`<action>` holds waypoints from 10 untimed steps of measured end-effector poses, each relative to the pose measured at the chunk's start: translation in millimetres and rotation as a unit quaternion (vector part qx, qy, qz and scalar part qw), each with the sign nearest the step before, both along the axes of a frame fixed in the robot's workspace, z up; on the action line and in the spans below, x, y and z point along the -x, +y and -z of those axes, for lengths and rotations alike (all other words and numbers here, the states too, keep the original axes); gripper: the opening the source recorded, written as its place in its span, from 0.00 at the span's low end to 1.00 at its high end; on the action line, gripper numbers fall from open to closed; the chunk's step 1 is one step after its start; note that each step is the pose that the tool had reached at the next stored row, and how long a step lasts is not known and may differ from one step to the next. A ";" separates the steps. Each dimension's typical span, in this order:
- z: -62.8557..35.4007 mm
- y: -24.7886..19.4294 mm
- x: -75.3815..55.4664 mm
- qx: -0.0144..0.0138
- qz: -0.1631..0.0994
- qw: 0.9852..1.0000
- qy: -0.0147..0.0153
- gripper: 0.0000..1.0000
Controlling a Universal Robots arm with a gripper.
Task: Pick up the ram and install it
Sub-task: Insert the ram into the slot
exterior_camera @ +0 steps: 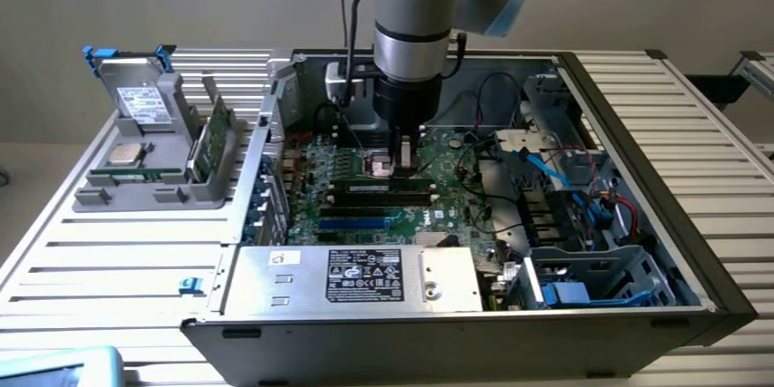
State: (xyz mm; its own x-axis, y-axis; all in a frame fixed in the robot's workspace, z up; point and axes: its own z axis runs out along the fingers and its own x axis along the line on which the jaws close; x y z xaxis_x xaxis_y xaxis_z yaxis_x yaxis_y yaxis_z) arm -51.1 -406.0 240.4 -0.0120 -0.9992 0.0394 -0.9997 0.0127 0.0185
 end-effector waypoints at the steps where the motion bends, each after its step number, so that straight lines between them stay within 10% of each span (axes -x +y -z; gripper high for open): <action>1: 0.3 0.0 0.0 0.000 0.000 1.000 0.000 0.13; 10: 3.2 -0.3 0.0 0.000 0.000 1.000 0.000 0.13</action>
State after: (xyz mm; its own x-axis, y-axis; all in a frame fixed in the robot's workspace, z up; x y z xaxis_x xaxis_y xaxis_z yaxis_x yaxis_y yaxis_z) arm -51.1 -406.3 237.1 -0.0123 -0.9992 0.0393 -0.9997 0.0130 0.0185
